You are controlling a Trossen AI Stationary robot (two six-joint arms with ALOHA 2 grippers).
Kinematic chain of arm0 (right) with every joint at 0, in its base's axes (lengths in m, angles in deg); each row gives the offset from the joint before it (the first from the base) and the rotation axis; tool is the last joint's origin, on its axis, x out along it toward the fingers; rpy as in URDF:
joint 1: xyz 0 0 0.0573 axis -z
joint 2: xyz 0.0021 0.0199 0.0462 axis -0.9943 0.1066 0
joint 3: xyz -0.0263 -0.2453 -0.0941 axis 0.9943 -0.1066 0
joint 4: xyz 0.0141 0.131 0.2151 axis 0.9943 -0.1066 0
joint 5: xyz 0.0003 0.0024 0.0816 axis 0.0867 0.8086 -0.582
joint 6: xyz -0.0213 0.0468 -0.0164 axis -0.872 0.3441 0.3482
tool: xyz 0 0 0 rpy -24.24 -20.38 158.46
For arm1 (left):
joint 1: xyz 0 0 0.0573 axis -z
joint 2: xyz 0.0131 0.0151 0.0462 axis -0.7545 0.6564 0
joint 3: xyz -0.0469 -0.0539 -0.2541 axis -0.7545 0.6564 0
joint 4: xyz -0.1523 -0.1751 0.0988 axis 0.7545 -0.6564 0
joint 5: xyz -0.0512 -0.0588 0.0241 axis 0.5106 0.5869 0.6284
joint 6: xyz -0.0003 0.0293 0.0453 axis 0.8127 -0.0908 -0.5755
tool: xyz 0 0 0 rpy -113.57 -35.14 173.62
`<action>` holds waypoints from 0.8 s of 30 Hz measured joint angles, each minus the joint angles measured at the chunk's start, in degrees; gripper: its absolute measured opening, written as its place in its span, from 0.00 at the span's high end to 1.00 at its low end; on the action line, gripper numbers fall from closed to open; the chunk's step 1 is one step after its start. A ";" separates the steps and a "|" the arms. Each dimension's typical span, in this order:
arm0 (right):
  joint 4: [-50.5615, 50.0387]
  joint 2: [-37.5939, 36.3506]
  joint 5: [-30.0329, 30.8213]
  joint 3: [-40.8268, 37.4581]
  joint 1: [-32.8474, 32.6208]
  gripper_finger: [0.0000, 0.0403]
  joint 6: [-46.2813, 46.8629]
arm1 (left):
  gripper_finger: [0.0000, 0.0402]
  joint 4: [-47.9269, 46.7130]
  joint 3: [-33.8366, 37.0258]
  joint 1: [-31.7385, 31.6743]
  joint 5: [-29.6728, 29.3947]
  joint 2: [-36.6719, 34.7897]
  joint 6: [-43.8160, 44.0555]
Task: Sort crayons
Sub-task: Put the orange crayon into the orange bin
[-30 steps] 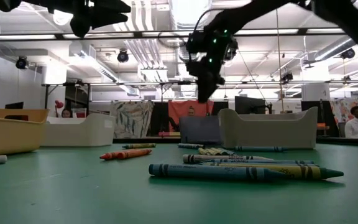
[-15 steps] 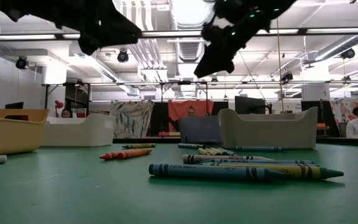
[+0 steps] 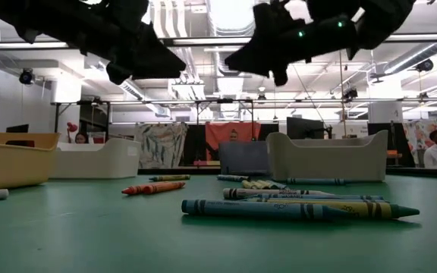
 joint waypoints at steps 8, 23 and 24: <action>-2.97 -0.02 18.19 8.50 1.87 0.84 -8.63 | 0.65 -0.56 -4.09 0.00 -0.17 1.10 -0.04; -32.49 -0.07 17.97 17.45 -0.87 0.93 -4.62 | 0.65 -19.29 -15.17 0.41 -0.02 1.44 4.20; -33.20 -0.09 17.95 17.05 -1.69 0.93 -4.20 | 0.65 -20.79 -15.74 0.47 0.00 1.44 4.86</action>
